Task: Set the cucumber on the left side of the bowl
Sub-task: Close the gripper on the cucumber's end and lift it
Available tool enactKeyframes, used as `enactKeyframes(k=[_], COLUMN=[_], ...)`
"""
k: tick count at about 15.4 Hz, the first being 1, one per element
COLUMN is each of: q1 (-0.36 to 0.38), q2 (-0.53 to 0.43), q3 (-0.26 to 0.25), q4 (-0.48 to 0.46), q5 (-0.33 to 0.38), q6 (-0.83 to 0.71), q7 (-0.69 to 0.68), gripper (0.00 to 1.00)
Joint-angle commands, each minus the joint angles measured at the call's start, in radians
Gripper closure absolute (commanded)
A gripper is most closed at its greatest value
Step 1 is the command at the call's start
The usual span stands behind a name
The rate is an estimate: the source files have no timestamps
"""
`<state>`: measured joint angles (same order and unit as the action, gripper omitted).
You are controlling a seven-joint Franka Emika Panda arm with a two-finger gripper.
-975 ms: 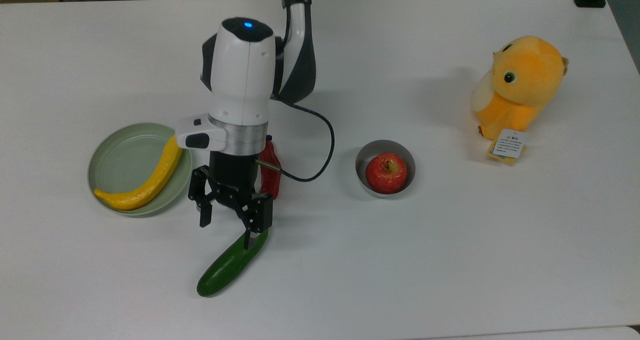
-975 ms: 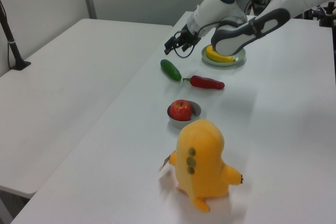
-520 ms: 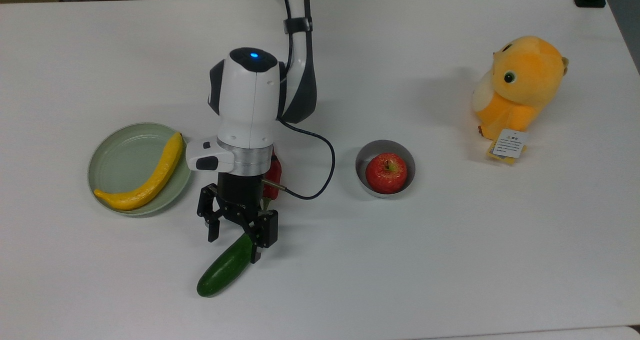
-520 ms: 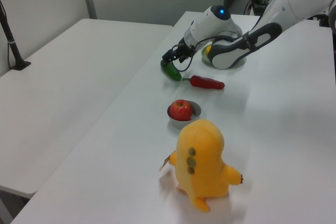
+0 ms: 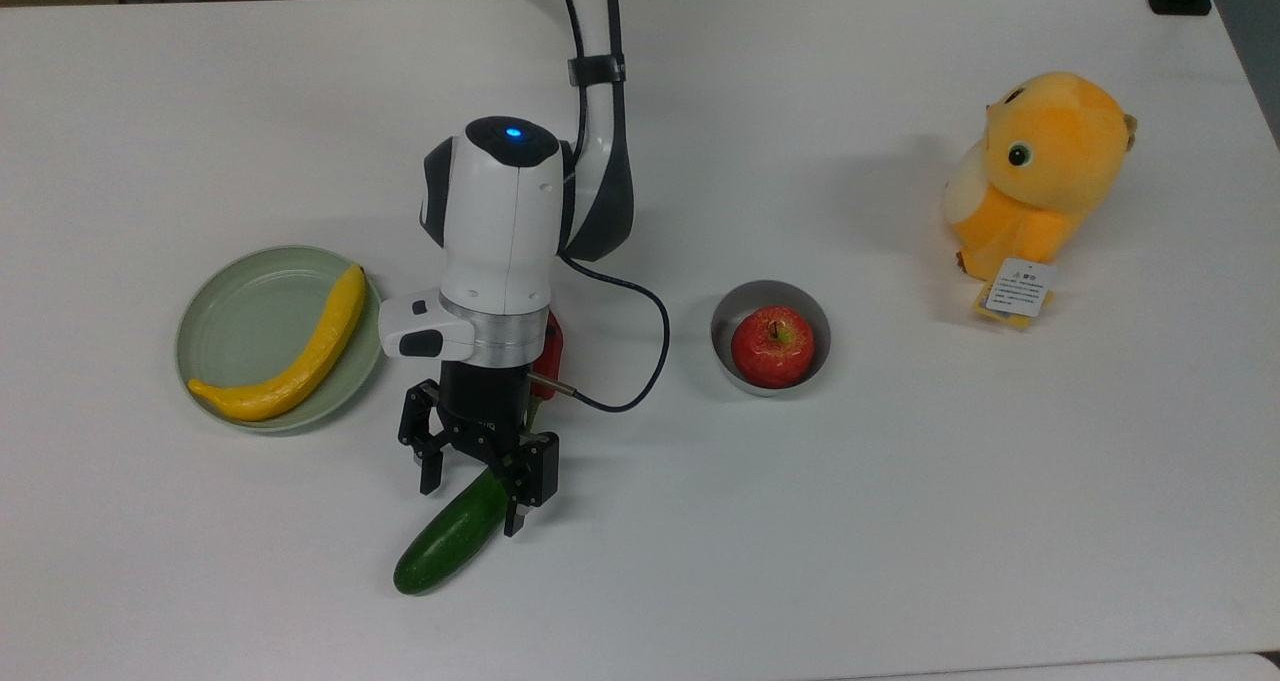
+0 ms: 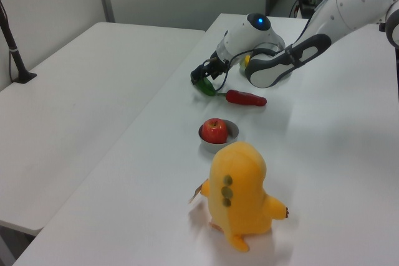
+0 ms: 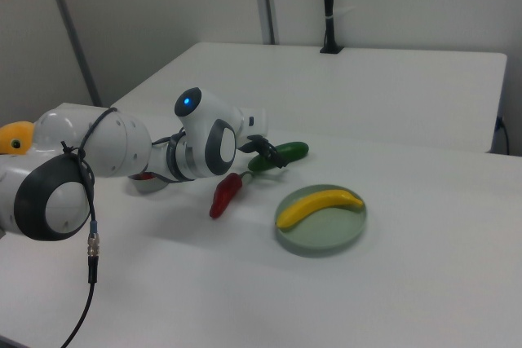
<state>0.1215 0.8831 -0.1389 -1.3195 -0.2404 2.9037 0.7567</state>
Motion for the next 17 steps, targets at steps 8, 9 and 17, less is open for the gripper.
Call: enactKeyframes(k=[8,9,17], q1=[0.012,0.012,0.01], q2=[0.022,0.022,0.016], q3=[-0.018,-0.018,-0.018], q4=[0.02,0.017,0.013], q5=[-0.086,-0.109,-0.146], q6=[0.023,0.023,0.022], q7=[0.03,0.03,0.03], gripper=[0.29,0.38,0.74])
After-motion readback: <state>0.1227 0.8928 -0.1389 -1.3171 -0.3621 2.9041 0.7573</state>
